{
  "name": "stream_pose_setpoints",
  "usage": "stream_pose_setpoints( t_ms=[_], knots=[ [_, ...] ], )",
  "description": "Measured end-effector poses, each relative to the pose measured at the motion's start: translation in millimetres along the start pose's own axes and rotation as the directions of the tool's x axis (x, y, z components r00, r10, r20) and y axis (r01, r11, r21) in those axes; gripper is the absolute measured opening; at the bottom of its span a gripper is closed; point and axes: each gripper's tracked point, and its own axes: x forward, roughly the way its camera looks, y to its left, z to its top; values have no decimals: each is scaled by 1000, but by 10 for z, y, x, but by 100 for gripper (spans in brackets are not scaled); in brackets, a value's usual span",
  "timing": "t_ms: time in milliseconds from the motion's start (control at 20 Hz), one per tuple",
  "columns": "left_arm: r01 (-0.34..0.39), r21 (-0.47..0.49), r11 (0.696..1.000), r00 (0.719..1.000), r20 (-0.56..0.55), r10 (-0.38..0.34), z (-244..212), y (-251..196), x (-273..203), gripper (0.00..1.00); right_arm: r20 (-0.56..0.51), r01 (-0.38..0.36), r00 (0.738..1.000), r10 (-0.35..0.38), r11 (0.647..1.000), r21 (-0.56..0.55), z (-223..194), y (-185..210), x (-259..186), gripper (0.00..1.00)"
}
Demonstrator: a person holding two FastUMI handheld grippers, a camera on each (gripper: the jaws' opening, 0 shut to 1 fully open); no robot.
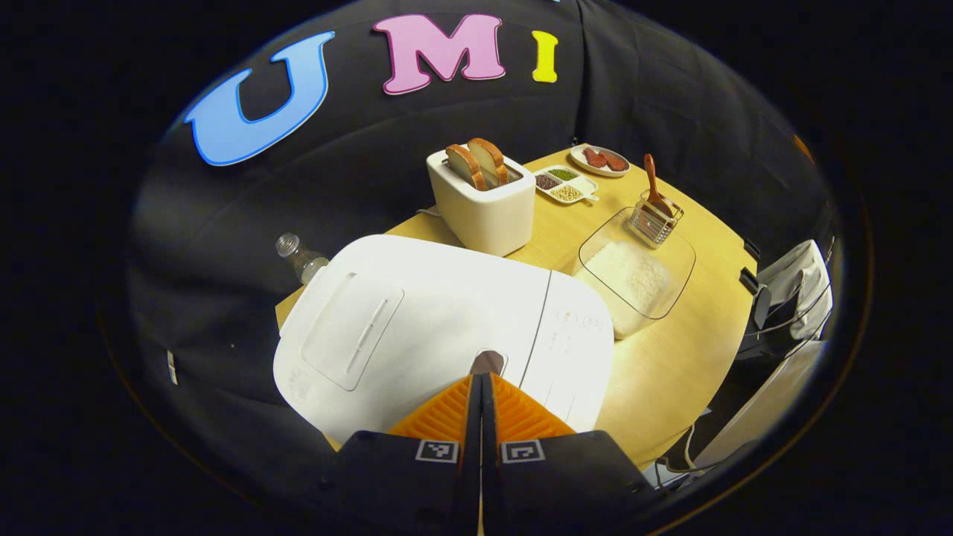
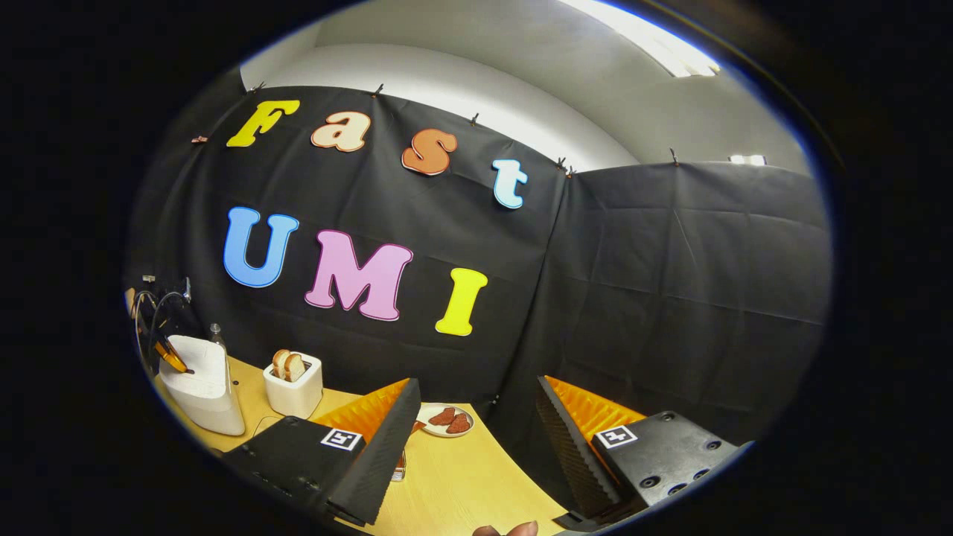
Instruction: Close the left gripper, press the button to open the rice cooker; take a wooden spoon from the chopstick holder with the right hand, scoop a spoonful of rice and pour it into the rice cooker, then put the wooden spoon back into the chopstick holder.
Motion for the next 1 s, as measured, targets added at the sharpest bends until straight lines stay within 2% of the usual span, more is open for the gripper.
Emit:
stream_pose_setpoints(
  t_ms=[200, 350, 450, 500, 550, 600, 650, 750, 800, 850, 950, 1000],
  knots=[
    [-1, -22, 1000, 1000, -20, 0, -23, 17, 41, 8, -3, -16, 1000, 16, 1000, 1, -24, 64, -30, 98],
    [-49, 27, 998, 999, -19, 49, 34, 53, -28, 8, 8, -11, 1000, 11, 1000, 6, 13, 17, -65, 98],
    [-138, 28, 990, 988, 76, 136, 256, 177, -211, 8, 5, -6, 1000, 6, 1000, 7, -16, -26, -73, 98],
    [-219, 23, 975, 966, 149, 213, 431, 313, -365, 8, 1, -3, 1000, 3, 1000, 7, -32, -46, -67, 98],
    [-307, 6, 952, 930, 215, 299, 576, 474, -561, 8, -3, -1, 1000, 1, 1000, 9, -43, -64, -62, 98],
    [-422, -28, 906, 865, 288, 411, 729, 663, -834, 8, -6, 2, 1000, -2, 1000, 12, -61, -79, -65, 98],
    [-522, -78, 849, 776, 368, 511, 866, 830, -1186, 9, -10, 1, 1000, -1, 1000, 17, -79, -87, -70, 98],
    [-588, -199, 784, 636, 485, 600, 1067, 889, -1794, 13, -17, -4, 1000, 4, 1000, 22, -105, -87, -68, 98],
    [-585, -256, 770, 579, 533, 617, 1152, 865, -2053, 10, -18, -6, 1000, 6, 1000, 23, -111, -86, -58, 96],
    [-576, -291, 764, 538, 568, 622, 1133, 774, -2249, 45, -18, -10, 1000, 10, 1000, 23, -122, -85, -56, 98],
    [-580, -312, 753, 478, 617, 625, 1129, 626, -2442, 92, -21, -22, 1000, 23, 999, 28, -146, -53, -39, 98],
    [-583, -322, 746, 452, 635, 627, 1139, 558, -2530, 87, -21, -31, 999, 32, 999, 31, -154, -41, -21, 98]
  ],
)
